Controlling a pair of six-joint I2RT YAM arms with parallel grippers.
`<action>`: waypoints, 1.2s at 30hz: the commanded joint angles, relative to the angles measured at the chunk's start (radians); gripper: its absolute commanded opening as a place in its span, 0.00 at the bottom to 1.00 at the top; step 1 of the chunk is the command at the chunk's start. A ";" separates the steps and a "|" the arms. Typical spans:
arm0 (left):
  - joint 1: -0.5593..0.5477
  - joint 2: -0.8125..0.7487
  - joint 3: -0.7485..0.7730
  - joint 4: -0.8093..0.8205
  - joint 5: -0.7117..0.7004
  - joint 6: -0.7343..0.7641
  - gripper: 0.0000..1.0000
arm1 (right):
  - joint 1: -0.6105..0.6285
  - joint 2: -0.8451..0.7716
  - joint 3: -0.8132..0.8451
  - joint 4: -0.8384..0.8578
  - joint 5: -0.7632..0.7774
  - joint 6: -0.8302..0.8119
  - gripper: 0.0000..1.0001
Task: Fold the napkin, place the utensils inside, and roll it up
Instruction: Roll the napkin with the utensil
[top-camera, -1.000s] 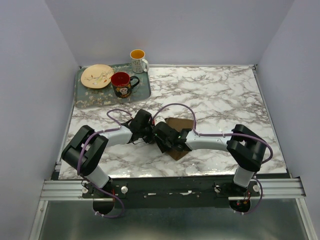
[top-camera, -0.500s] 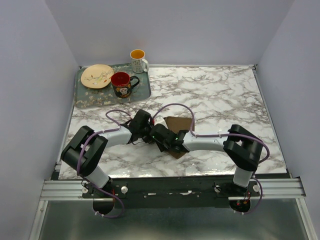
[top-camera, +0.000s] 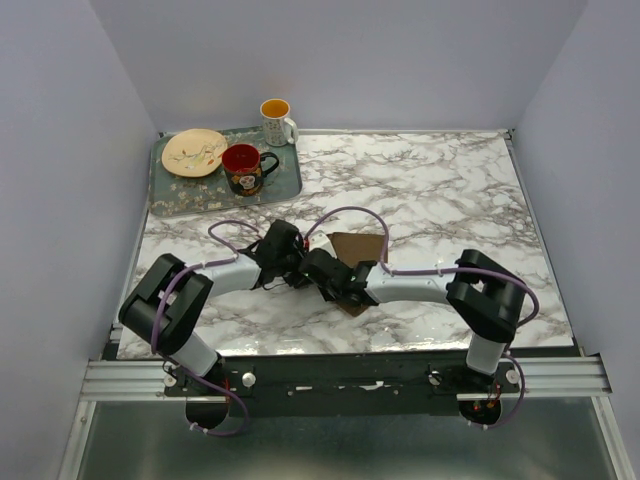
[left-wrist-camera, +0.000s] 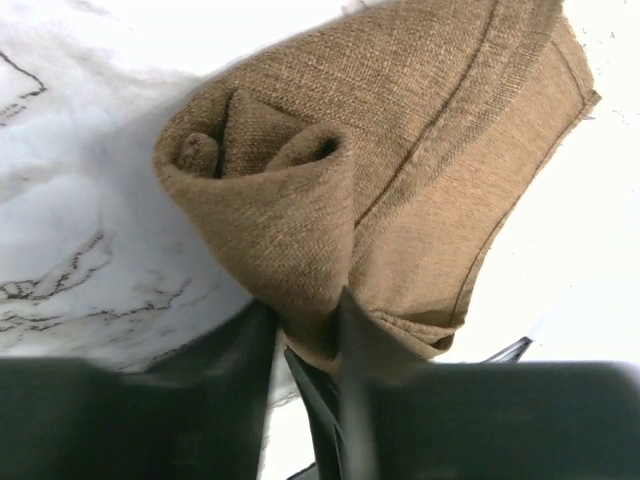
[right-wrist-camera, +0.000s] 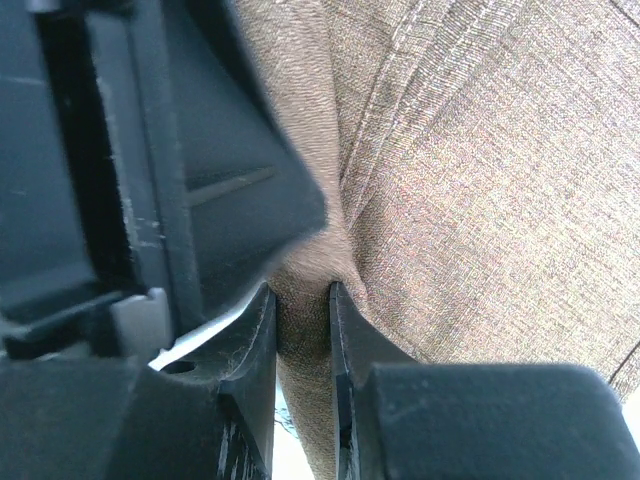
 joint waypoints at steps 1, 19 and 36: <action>0.001 -0.062 -0.023 -0.108 -0.014 0.116 0.50 | -0.045 0.052 -0.081 -0.080 -0.108 -0.001 0.01; 0.118 -0.329 -0.015 -0.291 -0.037 0.289 0.75 | -0.415 0.055 -0.150 0.130 -0.976 0.014 0.01; -0.011 -0.122 0.019 -0.157 -0.028 0.167 0.78 | -0.530 0.224 -0.335 0.638 -1.392 0.279 0.01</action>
